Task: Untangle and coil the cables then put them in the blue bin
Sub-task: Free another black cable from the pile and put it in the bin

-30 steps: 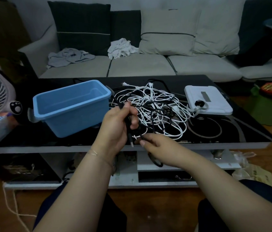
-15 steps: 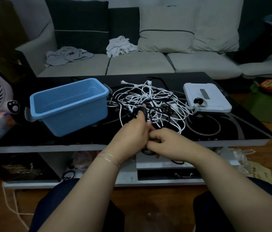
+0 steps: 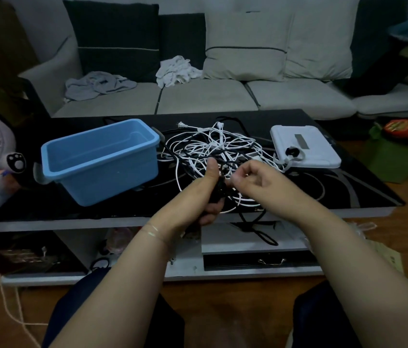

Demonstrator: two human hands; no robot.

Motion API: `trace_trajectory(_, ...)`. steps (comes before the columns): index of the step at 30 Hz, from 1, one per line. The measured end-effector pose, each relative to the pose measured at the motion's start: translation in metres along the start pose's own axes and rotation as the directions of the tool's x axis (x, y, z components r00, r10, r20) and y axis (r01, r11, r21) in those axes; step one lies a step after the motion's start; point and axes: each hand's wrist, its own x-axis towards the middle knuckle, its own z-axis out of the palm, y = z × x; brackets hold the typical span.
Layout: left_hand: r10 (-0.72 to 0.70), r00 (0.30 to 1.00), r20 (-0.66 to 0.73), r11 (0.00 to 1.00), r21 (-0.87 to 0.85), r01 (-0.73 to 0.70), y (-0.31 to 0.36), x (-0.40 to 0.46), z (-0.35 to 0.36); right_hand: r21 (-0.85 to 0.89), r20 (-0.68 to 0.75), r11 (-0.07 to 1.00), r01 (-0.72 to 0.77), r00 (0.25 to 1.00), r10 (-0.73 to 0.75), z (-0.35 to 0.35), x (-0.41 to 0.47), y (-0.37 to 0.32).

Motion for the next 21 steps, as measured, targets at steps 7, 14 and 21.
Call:
trace_trajectory(7, 0.004, 0.997, -0.081, 0.99, 0.141, 0.008, -0.002, -0.004, -0.022, -0.147, -0.199, 0.982, 0.116, 0.969, -0.144, -0.03, 0.003, 0.002)
trace_trajectory(14, 0.003, 0.999, 0.036, 0.941, 0.338, -0.015, 0.001, -0.007, -0.018, -0.591, -0.271, 0.8, 0.106, 0.908, -0.321, -0.024, 0.006, 0.01)
trace_trajectory(21, 0.106, 0.948, 0.299, 0.979, -0.199, -0.046, -0.001, -0.01, -0.014, -0.337, -0.294, 0.934, 0.119, 0.929, -0.225, -0.012, 0.011, 0.014)
